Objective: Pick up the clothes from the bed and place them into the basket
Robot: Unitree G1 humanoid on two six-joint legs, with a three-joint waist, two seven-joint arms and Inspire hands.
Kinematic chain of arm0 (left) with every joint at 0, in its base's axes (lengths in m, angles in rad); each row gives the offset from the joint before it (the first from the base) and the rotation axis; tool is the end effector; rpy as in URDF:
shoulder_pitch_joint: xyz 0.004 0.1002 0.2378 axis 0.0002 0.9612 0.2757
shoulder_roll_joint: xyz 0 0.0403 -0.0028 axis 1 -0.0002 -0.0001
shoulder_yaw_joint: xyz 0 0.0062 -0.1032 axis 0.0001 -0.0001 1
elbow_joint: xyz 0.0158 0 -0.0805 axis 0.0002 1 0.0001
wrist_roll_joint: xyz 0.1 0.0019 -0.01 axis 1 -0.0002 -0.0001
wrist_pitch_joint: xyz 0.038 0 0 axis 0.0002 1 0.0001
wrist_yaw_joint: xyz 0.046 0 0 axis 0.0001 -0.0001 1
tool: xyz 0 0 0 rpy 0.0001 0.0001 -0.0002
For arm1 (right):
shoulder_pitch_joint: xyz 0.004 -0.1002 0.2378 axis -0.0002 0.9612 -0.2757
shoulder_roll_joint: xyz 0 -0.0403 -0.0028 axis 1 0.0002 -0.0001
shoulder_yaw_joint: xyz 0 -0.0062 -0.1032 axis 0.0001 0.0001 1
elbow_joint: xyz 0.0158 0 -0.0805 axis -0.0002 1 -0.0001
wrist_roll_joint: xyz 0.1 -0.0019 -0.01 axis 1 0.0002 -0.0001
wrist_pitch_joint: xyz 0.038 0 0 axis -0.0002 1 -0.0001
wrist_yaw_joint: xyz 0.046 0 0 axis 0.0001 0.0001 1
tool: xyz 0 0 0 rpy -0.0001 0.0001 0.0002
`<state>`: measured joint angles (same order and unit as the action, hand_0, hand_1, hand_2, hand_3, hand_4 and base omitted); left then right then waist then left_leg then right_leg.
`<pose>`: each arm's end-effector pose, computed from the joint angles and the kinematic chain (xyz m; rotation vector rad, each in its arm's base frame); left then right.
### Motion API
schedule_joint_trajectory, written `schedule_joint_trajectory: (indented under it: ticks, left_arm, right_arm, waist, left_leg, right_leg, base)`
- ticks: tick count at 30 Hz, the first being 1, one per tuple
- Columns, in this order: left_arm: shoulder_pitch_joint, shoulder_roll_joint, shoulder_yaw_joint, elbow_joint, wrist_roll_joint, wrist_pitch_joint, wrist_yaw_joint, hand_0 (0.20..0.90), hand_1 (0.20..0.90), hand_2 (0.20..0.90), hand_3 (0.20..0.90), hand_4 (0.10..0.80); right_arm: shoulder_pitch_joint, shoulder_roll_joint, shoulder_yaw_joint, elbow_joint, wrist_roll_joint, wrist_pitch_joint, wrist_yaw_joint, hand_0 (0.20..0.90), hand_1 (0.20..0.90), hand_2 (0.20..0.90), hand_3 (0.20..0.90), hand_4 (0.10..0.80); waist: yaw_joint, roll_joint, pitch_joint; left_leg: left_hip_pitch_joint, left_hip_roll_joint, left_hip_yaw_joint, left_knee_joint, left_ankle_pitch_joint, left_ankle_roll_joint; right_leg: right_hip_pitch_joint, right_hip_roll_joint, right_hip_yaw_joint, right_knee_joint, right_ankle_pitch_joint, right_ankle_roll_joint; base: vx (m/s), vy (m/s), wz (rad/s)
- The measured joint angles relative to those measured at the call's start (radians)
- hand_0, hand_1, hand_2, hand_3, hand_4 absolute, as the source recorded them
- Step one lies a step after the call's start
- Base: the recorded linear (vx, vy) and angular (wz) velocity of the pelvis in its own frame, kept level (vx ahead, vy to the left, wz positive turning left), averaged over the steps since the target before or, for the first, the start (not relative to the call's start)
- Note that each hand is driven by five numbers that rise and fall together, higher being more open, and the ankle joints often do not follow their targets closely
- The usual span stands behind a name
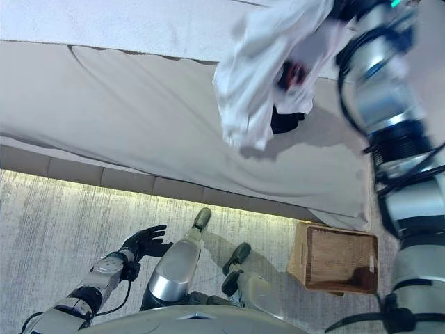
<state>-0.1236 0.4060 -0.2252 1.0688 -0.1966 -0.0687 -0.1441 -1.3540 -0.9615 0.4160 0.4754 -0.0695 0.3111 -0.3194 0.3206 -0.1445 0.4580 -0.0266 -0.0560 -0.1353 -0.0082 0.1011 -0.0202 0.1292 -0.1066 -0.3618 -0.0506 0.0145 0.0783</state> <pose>0.1441 0.2618 -0.0761 0.2530 0.9095 -0.0361 0.3050 -0.2427 0.3732 -0.9367 -0.6216 -0.6695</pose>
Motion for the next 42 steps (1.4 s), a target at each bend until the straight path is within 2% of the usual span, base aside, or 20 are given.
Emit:
schedule_joint_trajectory:
  ticks: [3, 5, 8, 10, 14, 18, 22, 27, 28, 30, 34, 38, 42]
  left_arm:
    - [-0.001, 0.002, 0.013, 0.010, 0.000, 0.002, -0.012, 0.900, 0.900, 0.900, 0.900, 0.800]
    - [0.004, -0.003, 0.001, 0.033, 0.001, 0.014, -0.025, 0.900, 0.900, 0.900, 0.900, 0.800]
    - [0.026, -0.003, -0.019, 0.076, 0.001, 0.024, -0.039, 0.900, 0.900, 0.900, 0.900, 0.800]
    - [0.041, -0.005, -0.027, 0.092, 0.001, 0.024, -0.040, 0.900, 0.900, 0.900, 0.900, 0.800]
    - [0.052, -0.007, -0.027, 0.094, 0.001, 0.027, -0.042, 0.900, 0.900, 0.900, 0.900, 0.800]
    - [0.091, -0.008, -0.027, 0.094, 0.001, 0.034, -0.050, 0.900, 0.900, 0.900, 0.900, 0.800]
    - [0.113, -0.009, -0.034, 0.095, 0.002, 0.045, -0.048, 0.900, 0.900, 0.900, 0.900, 0.800]
    - [0.111, -0.012, -0.043, 0.093, 0.002, 0.045, -0.048, 0.900, 0.900, 0.900, 0.900, 0.800]
    - [0.112, -0.012, -0.043, 0.092, 0.003, 0.047, -0.047, 0.900, 0.900, 0.900, 0.900, 0.800]
    - [0.115, -0.013, -0.043, 0.092, 0.003, 0.050, -0.047, 0.900, 0.900, 0.900, 0.900, 0.800]
    - [0.112, -0.019, -0.043, 0.088, 0.003, 0.066, -0.044, 0.900, 0.900, 0.900, 0.900, 0.800]
    - [0.103, -0.028, -0.043, 0.088, 0.003, 0.068, -0.039, 0.900, 0.900, 0.900, 0.900, 0.800]
    - [0.103, -0.037, -0.043, 0.089, 0.003, 0.067, -0.039, 0.900, 0.900, 0.900, 0.900, 0.800]
  right_arm:
    - [-0.226, -0.121, 0.096, 0.163, 0.106, -0.011, -0.036, 0.300, 0.300, 0.300, 0.200, 0.100]
    - [-0.306, -0.157, 0.130, 0.247, 0.156, -0.020, -0.062, 0.300, 0.300, 0.300, 0.200, 0.100]
    - [-0.312, -0.164, 0.216, 0.301, 0.170, -0.028, -0.061, 0.300, 0.300, 0.300, 0.200, 0.100]
    - [-0.311, -0.158, 0.265, 0.312, 0.213, -0.028, -0.060, 0.300, 0.300, 0.300, 0.200, 0.100]
    - [-0.305, -0.152, 0.269, 0.316, 0.267, -0.027, -0.059, 0.300, 0.300, 0.300, 0.200, 0.100]
    - [-0.261, -0.146, 0.268, 0.319, 0.299, -0.004, 0.082, 0.300, 0.300, 0.300, 0.200, 0.100]
    - [-0.147, -0.095, 0.268, 0.324, 0.333, 0.005, 0.213, 0.300, 0.300, 0.300, 0.200, 0.100]
    - [0.011, -0.022, 0.242, 0.311, 0.405, -0.019, 0.261, 0.300, 0.300, 0.300, 0.200, 0.100]
    - [0.053, -0.001, 0.190, 0.295, 0.404, -0.022, 0.287, 0.300, 0.300, 0.300, 0.200, 0.100]
    - [0.105, 0.020, 0.172, 0.258, 0.402, -0.023, 0.322, 0.300, 0.300, 0.300, 0.200, 0.100]
    - [0.184, 0.145, 0.148, 0.245, 0.335, -0.023, 0.442, 0.300, 0.300, 0.300, 0.200, 0.100]
    - [0.210, 0.223, 0.149, 0.245, 0.313, -0.023, 0.455, 0.300, 0.300, 0.300, 0.200, 0.100]
    - [0.210, 0.234, 0.149, 0.245, 0.316, -0.033, 0.406, 0.300, 0.300, 0.300, 0.200, 0.100]
  waist:
    - [-0.009, 0.002, -0.020]
    - [-0.026, 0.002, -0.092]
    - [-0.054, 0.002, -0.199]
    - [-0.072, 0.006, -0.242]
    - [-0.083, 0.015, -0.276]
    - [-0.114, 0.017, -0.319]
    - [-0.130, 0.017, -0.357]
    - [-0.134, 0.021, -0.367]
    - [-0.133, 0.022, -0.367]
    - [-0.132, 0.022, -0.367]
    - [-0.121, 0.022, -0.366]
    - [-0.098, 0.024, -0.365]
    - [-0.056, 0.026, -0.364]
  left_leg:
    - [0.028, 0.000, 0.006, -0.004, -0.008, 0.002]
    - [0.031, 0.000, 0.007, -0.022, -0.009, 0.002]
    - [0.053, 0.000, 0.008, -0.044, -0.009, 0.002]
    - [0.076, -0.001, 0.016, -0.057, -0.009, 0.002]
    - [0.087, 0.005, 0.036, -0.066, -0.009, 0.002]
    - [0.084, 0.014, 0.048, -0.070, -0.009, 0.002]
    - [0.083, 0.020, 0.061, -0.071, -0.010, 0.002]
    - [0.068, 0.021, 0.062, -0.071, -0.009, 0.002]
    - [0.062, 0.021, 0.062, -0.072, 0.000, 0.007]
    - [0.062, 0.019, 0.062, -0.072, 0.000, 0.006]
    - [0.067, 0.020, 0.061, -0.074, 0.001, 0.006]
    - [0.067, 0.020, 0.057, -0.076, 0.001, 0.006]
    - [0.067, 0.018, 0.047, -0.079, 0.003, 0.004]
  right_leg:
    - [0.022, -0.001, 0.008, 0.000, 0.000, 0.000]
    - [0.016, -0.002, 0.017, -0.001, 0.000, 0.000]
    - [0.025, -0.002, 0.022, -0.007, 0.000, 0.000]
    - [0.047, -0.002, 0.026, -0.026, -0.001, 0.001]
    - [0.050, 0.005, 0.049, -0.040, -0.002, 0.004]
    - [0.040, 0.011, 0.057, -0.041, -0.004, 0.005]
    - [0.033, 0.014, 0.076, -0.041, -0.004, 0.005]
    - [0.017, 0.014, 0.076, -0.040, -0.004, 0.005]
    - [0.011, 0.014, 0.076, -0.040, -0.003, 0.004]
    - [0.012, 0.014, 0.075, -0.040, -0.003, 0.003]
    - [0.017, 0.014, 0.071, -0.041, -0.002, 0.003]
    - [0.020, 0.015, 0.053, -0.041, -0.003, 0.004]
    - [0.023, 0.014, 0.043, -0.041, -0.003, 0.004]
  base:
    - [0.035, -0.015, -0.08]
    - [0.016, -0.010, -0.05]
    - [-0.009, -0.014, -0.09]
    - [-0.015, -0.026, -0.13]
    - [-0.024, -0.014, -0.17]
    - [-0.030, -0.016, -0.11]
    - [-0.005, -0.010, -0.10]
    - [-0.004, 0.005, -0.02]
    - [-0.013, 0.026, 0.04]
    - [-0.005, 0.016, 0.02]
    - [0.016, 0.026, 0.01]
    - [0.019, 0.014, 0.06]
    - [0.001, 0.021, 0.08]
